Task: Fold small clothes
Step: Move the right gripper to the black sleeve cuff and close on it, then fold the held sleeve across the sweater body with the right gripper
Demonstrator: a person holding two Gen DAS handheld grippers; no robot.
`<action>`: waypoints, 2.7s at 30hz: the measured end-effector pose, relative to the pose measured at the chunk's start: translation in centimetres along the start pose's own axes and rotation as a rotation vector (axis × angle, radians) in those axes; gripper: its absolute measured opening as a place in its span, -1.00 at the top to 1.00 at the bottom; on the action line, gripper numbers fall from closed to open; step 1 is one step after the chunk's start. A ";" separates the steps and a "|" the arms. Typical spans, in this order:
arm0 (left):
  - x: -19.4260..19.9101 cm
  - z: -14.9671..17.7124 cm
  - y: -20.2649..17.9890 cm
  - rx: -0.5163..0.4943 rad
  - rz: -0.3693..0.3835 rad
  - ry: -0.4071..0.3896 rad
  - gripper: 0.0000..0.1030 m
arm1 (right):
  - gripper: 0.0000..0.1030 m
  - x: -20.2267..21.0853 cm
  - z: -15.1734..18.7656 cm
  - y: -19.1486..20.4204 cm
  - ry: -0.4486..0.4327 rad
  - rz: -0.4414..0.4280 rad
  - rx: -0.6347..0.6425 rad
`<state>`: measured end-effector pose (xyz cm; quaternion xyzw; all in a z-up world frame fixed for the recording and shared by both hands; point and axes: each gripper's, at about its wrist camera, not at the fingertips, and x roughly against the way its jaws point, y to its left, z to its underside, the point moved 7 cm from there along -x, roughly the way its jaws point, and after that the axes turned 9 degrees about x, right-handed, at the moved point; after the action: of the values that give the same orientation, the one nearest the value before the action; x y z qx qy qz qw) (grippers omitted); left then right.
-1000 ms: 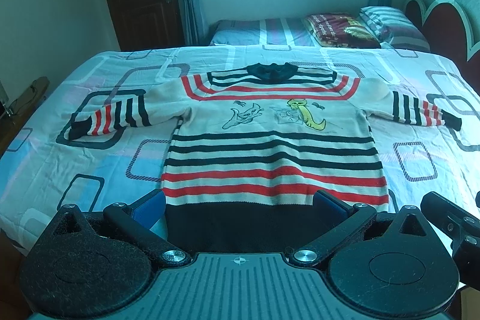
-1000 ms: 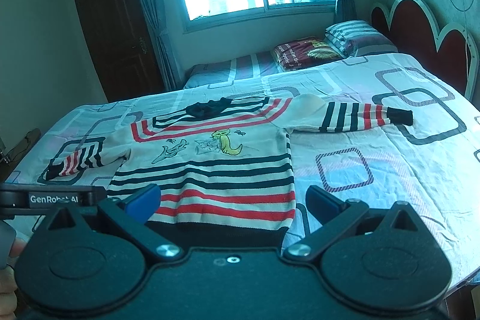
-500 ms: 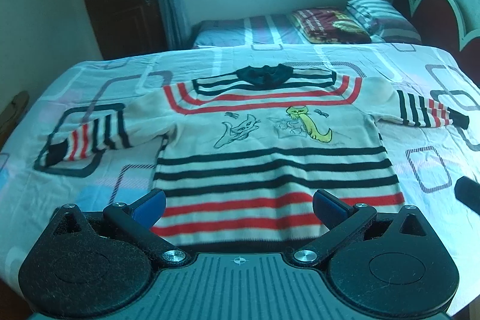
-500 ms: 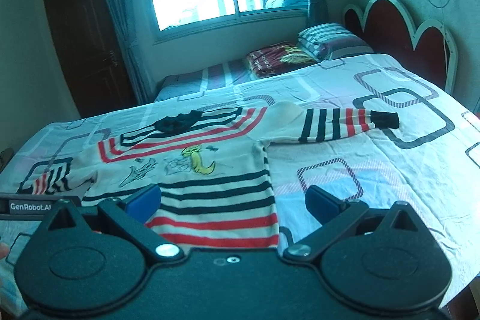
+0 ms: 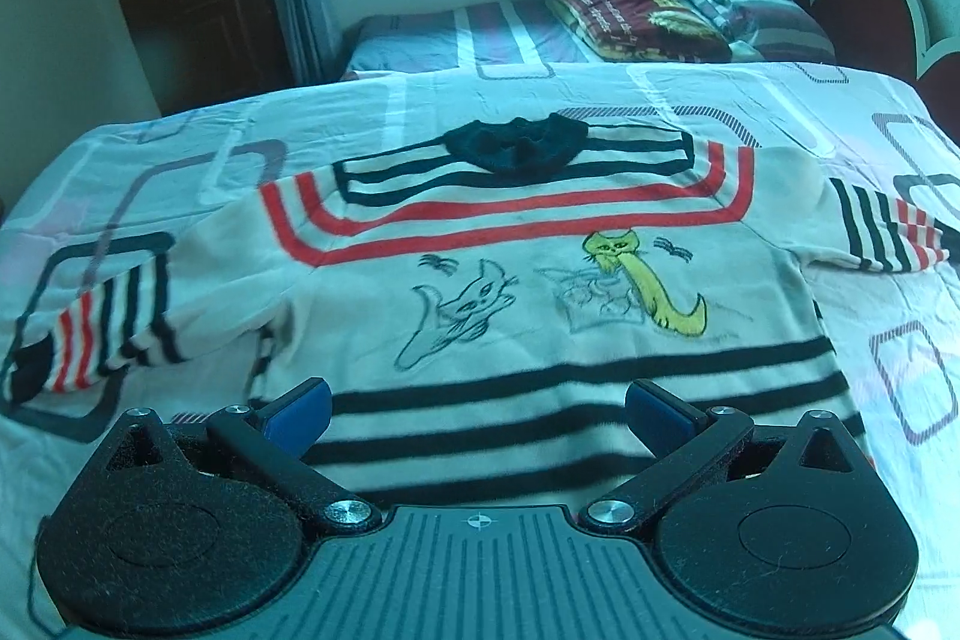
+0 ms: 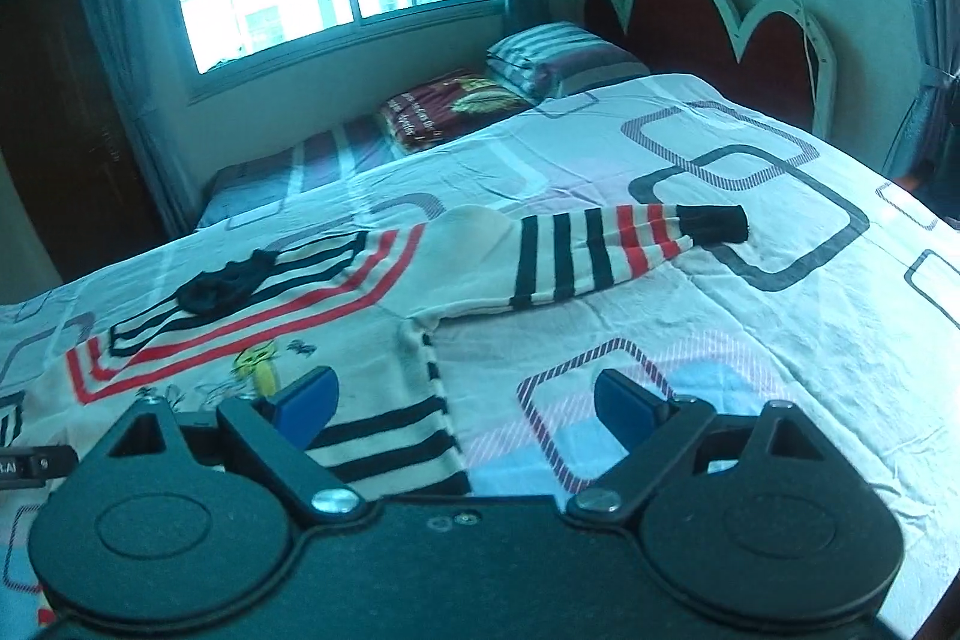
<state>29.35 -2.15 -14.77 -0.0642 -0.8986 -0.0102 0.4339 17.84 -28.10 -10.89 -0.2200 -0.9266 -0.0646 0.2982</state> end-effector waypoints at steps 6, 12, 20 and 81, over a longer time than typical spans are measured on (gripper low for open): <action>-3.9 -2.4 -2.9 0.010 -0.003 0.001 -1.00 | -0.61 -5.7 -1.4 -4.2 0.039 0.031 -0.051; -8.4 -4.5 -6.5 0.024 -0.020 0.014 -1.00 | -0.43 -12.5 -2.5 -10.0 0.094 0.062 -0.117; -13.6 -5.8 -10.4 0.014 -0.059 0.044 -1.00 | -0.42 -19.3 -3.2 -15.4 0.147 0.102 -0.189; -18.9 -9.9 6.3 0.291 0.157 0.121 -1.00 | 0.07 -18.9 -1.8 21.8 0.084 -0.461 0.369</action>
<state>49.41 1.35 -23.59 -0.0701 -0.8550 0.1500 0.4915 42.23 -15.98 -20.71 0.0572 -0.9351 0.0299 0.3485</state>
